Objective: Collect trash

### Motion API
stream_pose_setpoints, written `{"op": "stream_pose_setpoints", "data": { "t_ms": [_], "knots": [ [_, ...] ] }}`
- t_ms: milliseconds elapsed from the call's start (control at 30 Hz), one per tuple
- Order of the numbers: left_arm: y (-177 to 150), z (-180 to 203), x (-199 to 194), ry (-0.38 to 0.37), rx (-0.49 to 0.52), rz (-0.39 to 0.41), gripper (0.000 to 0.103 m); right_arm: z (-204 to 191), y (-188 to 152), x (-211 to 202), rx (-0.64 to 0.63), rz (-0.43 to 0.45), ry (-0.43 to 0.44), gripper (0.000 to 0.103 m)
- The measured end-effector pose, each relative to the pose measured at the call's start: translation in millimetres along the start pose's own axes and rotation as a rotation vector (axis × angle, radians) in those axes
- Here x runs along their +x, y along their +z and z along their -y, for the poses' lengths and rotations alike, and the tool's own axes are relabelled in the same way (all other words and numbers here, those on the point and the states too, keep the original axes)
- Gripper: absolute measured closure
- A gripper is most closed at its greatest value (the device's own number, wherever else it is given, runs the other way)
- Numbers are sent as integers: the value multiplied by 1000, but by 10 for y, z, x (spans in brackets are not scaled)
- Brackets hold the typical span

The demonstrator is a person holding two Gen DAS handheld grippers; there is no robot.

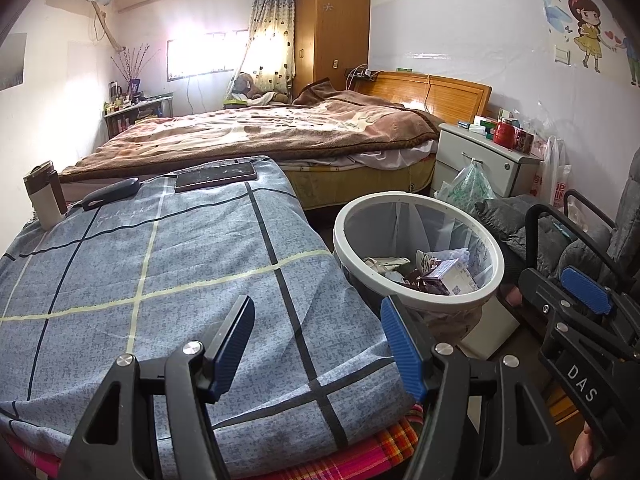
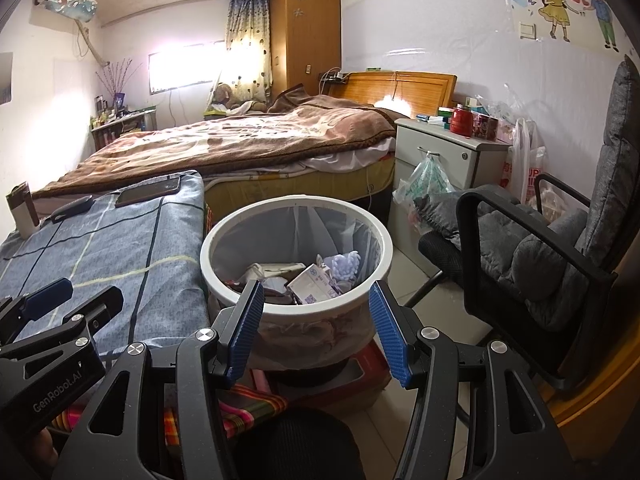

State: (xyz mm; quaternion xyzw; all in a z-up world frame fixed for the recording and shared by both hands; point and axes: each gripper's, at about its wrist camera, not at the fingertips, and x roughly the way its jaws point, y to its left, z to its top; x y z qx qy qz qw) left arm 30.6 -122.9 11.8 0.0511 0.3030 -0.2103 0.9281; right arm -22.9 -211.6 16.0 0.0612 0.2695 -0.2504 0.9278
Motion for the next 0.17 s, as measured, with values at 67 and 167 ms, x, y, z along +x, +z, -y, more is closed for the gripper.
{"op": "stream_pose_setpoints", "data": {
  "t_ms": [67,167],
  "knots": [
    [-1,-3,1,-1,0,-2,35,-4,-4,4,-1,-2,0,46],
    [4,0,3,-3,-1,-2,35,-12,-11,5,-1,-2,0,46]
  ]
}}
